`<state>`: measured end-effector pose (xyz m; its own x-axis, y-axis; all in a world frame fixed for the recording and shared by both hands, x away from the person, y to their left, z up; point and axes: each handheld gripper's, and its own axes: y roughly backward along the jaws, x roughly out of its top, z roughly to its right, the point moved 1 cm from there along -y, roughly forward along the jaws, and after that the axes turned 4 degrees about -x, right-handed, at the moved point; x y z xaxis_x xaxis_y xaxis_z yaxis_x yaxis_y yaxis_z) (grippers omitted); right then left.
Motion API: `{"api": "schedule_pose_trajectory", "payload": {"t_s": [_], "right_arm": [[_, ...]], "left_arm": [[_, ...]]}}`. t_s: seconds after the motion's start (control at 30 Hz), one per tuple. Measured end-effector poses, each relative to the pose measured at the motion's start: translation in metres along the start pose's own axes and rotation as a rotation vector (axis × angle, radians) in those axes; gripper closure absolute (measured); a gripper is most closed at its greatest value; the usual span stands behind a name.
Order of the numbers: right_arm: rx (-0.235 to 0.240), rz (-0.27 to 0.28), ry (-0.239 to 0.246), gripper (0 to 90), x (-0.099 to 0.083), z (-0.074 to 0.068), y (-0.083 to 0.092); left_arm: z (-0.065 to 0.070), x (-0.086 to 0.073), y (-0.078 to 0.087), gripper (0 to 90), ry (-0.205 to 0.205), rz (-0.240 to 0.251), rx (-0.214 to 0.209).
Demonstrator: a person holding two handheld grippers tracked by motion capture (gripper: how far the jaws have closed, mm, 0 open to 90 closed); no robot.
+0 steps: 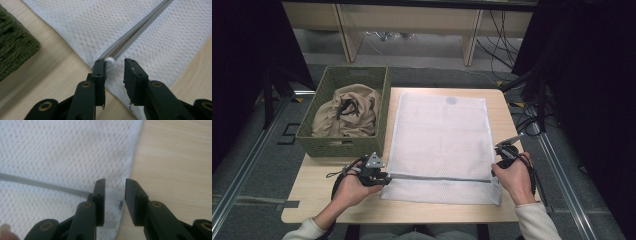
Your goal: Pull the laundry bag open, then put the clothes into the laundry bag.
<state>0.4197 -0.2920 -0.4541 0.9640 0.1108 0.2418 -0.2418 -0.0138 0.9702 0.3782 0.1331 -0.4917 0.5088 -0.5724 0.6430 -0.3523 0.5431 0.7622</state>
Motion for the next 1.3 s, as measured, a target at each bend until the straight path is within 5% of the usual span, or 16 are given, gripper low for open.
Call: {"api": "schedule_pose_trajectory", "payload": {"t_s": [0.07, 0.1, 0.13, 0.4, 0.7, 0.93, 0.97, 1.03, 1.2, 1.23, 1.3], "right_arm": [[0.005, 0.003, 0.008, 71.4, 0.000, -0.001, 0.001], [0.002, -0.014, -0.053, 71.4, -0.001, -0.007, 0.003], [0.017, 0.016, 0.010, 71.3, 0.000, -0.002, 0.000], [0.028, 0.036, 0.027, 70.7, 0.002, -0.010, 0.002], [0.066, 0.070, 0.049, 70.1, 0.004, -0.019, 0.004], [0.118, 0.080, 0.077, 69.9, 0.008, -0.031, 0.006], [0.146, 0.110, 0.129, 69.6, 0.009, -0.030, 0.003], [0.145, 0.118, 0.149, 69.4, 0.009, -0.031, 0.001], [0.161, 0.109, 0.151, 68.9, 0.011, -0.038, 0.002], [0.161, 0.110, 0.155, 68.6, 0.012, -0.040, 0.002], [0.163, 0.088, 0.131, 68.3, 0.013, -0.043, 0.004]], "left_arm": [[0.002, 0.000, -0.002, 70.1, -0.004, 0.007, -0.018], [0.003, 0.000, -0.004, 69.9, 0.013, 0.009, -0.014], [0.003, 0.001, -0.004, 69.8, -0.015, 0.003, -0.015], [0.005, 0.000, -0.017, 68.6, -0.016, 0.009, -0.050], [0.009, -0.009, -0.001, 68.0, 0.027, 0.123, -0.079], [0.005, -0.028, 0.009, 62.9, 0.095, 0.197, -0.070], [0.003, -0.032, 0.008, 60.4, 0.108, 0.198, -0.075], [0.002, -0.033, 0.007, 57.3, 0.106, 0.202, -0.056], [0.002, -0.032, 0.008, 48.9, 0.117, 0.270, -0.042], [-0.001, -0.033, 0.010, 47.5, 0.093, 0.240, -0.025], [0.000, -0.034, 0.009, 46.1, 0.109, 0.255, -0.020]]}}
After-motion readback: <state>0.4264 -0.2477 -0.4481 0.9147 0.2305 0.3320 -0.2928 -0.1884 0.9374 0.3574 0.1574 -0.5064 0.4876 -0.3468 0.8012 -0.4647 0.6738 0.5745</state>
